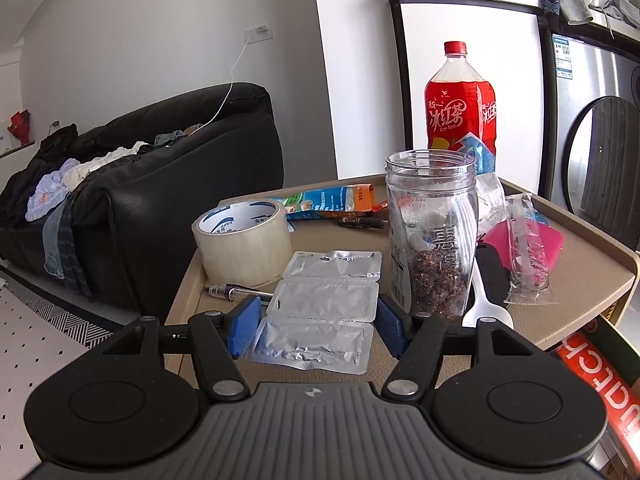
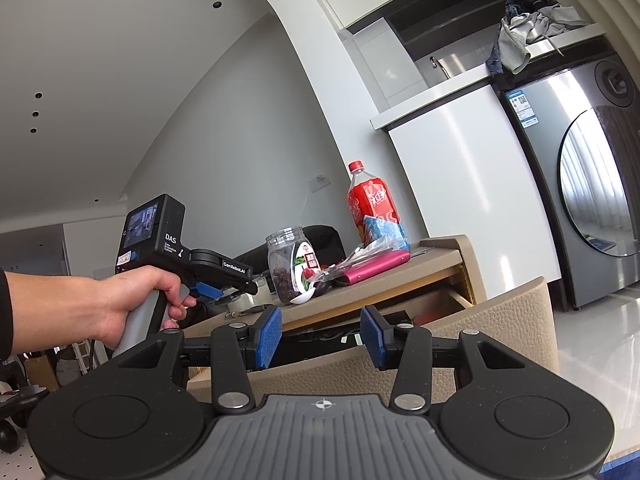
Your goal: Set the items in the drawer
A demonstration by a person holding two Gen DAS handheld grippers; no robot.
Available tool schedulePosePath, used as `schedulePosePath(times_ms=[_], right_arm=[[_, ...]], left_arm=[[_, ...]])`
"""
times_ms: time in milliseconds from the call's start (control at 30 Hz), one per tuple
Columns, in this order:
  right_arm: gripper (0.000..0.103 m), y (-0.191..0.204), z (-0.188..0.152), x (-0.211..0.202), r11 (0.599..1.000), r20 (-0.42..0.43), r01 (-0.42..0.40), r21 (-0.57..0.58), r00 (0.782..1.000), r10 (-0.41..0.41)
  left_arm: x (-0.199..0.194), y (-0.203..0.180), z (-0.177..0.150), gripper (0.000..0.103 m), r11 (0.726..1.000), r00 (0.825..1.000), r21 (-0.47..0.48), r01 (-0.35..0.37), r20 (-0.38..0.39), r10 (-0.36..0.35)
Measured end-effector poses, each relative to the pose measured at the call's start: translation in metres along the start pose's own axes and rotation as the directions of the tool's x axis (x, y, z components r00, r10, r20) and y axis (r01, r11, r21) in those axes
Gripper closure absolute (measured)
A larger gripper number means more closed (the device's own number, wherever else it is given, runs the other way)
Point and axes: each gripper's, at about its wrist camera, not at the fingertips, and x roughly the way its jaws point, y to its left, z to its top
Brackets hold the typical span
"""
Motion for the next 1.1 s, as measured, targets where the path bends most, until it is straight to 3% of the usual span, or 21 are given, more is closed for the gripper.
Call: schedulePosePath(times_ms=[567,1100], right_arm=[[0.055,0.0,0.007,-0.009,1.0,0.03,-0.004,-0.004,1.0,0.004],[0.055,0.009,0.01,-0.024,0.999,0.052,-0.023,-0.028,0.998,0.025]], left_arm=[[-0.064,-0.026,-0.001,0.038,0.996,0.997,0.053,0.078,0.022,-0.08],[-0.088,-0.056,-0.038,0.038,0.978,0.985,0.121,0.17,-0.049,-0.165]])
